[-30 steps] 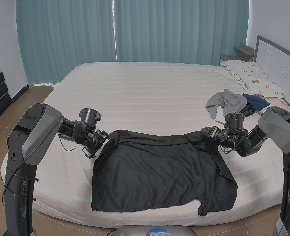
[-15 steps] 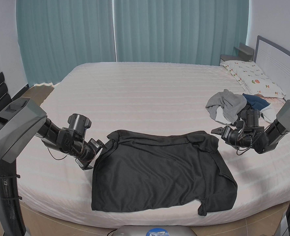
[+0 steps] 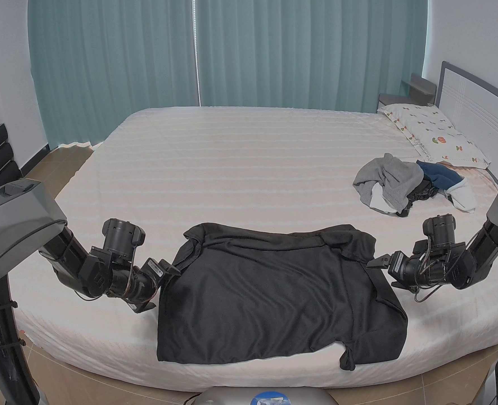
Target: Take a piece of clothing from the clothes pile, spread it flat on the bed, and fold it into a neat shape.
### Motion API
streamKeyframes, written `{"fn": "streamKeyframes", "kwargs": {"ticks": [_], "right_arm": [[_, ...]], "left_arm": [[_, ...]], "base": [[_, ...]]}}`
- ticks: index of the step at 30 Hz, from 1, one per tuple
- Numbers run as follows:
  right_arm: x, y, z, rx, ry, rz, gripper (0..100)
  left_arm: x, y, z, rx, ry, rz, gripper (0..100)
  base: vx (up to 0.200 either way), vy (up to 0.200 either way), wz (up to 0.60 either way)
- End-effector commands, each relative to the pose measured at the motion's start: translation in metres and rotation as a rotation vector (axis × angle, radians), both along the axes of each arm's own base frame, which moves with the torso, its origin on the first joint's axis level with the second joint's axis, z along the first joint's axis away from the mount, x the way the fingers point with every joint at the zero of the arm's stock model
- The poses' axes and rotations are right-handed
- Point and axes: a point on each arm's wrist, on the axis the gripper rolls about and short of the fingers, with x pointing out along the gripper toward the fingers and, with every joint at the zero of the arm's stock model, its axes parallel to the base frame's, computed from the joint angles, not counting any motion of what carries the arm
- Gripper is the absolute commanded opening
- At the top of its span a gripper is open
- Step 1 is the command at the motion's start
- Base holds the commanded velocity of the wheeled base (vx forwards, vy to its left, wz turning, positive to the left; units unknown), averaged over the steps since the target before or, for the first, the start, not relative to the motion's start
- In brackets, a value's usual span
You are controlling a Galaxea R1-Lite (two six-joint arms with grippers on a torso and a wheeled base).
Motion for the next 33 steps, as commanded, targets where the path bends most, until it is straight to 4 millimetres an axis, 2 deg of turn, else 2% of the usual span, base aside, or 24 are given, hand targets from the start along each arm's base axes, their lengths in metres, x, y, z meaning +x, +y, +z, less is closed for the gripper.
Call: {"fn": "streamKeyframes", "kwargs": {"ticks": [1,11,17,29,33], "right_arm": [[-0.015,0.001,0.002,-0.002,0.022,0.007,100],[-0.024,0.009,0.002,-0.008,0.032,0.032,100],[-0.035,0.02,0.008,-0.015,0.027,0.077,100],[-0.034,0.019,0.004,-0.016,0.038,0.076,100],[-0.034,0.019,0.004,-0.017,0.039,0.076,100]], "left_arm": [[-0.017,0.003,-0.008,0.036,0.043,-0.025,100],[-0.021,0.002,-0.01,0.049,0.012,-0.048,100],[-0.021,0.002,-0.01,0.05,0.01,-0.049,100],[-0.02,0.001,-0.006,0.035,0.001,-0.039,100],[-0.019,-0.007,-0.003,0.015,-0.006,-0.036,100]], "base": [[0.0,0.0,0.0],[0.0,0.0,0.0],[-0.2,0.0,0.0],[0.0,0.0,0.0],[0.0,0.0,0.0]]}}
